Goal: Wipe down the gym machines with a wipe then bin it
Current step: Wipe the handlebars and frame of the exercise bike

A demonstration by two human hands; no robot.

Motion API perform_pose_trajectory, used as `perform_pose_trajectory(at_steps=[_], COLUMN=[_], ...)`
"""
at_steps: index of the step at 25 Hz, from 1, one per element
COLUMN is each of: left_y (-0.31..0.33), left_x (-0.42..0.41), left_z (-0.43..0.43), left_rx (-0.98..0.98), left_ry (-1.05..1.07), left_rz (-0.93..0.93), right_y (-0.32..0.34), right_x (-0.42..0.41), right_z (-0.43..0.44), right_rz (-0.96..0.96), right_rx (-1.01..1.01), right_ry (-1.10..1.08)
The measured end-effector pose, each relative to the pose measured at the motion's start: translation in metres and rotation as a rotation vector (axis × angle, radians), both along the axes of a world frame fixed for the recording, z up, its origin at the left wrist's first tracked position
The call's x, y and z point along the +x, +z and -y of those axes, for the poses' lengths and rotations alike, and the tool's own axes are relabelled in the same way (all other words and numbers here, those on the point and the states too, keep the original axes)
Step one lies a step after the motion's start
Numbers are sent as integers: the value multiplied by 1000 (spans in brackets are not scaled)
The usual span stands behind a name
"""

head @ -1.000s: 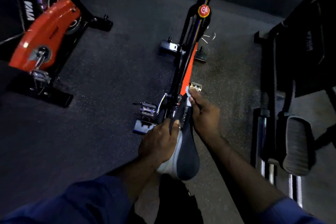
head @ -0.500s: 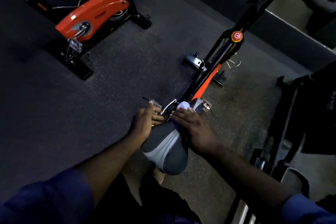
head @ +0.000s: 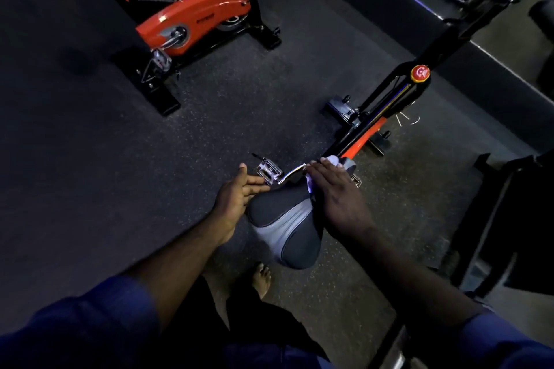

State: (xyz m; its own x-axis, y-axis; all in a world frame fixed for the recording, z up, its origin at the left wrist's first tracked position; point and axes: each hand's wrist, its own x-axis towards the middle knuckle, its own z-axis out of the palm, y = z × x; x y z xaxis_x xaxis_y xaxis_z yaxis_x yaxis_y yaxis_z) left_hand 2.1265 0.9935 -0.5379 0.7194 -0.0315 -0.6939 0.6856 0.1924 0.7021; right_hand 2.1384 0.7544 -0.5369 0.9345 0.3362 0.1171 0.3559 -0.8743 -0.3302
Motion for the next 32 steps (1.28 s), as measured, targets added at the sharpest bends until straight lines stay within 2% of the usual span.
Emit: perform_pose_trajectory(at_steps=[2, 5, 6, 9, 10, 14, 18, 19, 22, 23, 26, 28, 30, 32], left_y=[-1, -1, -1, -4, -6, -13, -16, -15, -14, -12, -6, -3, -1, -1], left_x=[-3, -4, -3, -2, -2, -4, -3, -3, 0, 1, 4, 7, 13, 19], left_z=[-4, -9, -11, -19, -22, -28, -35, -36, -34, -33, -23, -12, 2, 14], left_rx=[-13, -32, -30, -39, -38, -17, -11, 1, 24, 36, 54, 86, 156, 236], left_ry=[11, -18, -37, -78, -91, -108, -111, -111, -135, -163, -268, -361, -504, -627], left_rz=[-17, -34, -37, -54, -58, -60, -57, -50, -40, -24, 4, 67, 142, 230], right_y=[-11, -11, -7, -1, -4, -8, -1, -4, -4, -2, 1, -5, -8, -8], right_x=[-28, -53, -46, -49, -59, -70, -49, -59, -70, -60, -52, -94, -144, -146], right_z=[-38, -64, -56, -54, -68, -92, -92, -103, -104, -94, -71, -83, -107, -107], right_rz=[-68, -99, -76, -37, -52, -110, -141, -143, -118, -108, -99, -48, -32, -1], right_rx=[57, 106, 86, 17, 34, 47, 18, 22, -13, -13, -6, -8, -9, -63], right_ry=[-50, 208, 197, -57, -39, 288, 21, 50, 334, 328, -33, -201, -236, -262])
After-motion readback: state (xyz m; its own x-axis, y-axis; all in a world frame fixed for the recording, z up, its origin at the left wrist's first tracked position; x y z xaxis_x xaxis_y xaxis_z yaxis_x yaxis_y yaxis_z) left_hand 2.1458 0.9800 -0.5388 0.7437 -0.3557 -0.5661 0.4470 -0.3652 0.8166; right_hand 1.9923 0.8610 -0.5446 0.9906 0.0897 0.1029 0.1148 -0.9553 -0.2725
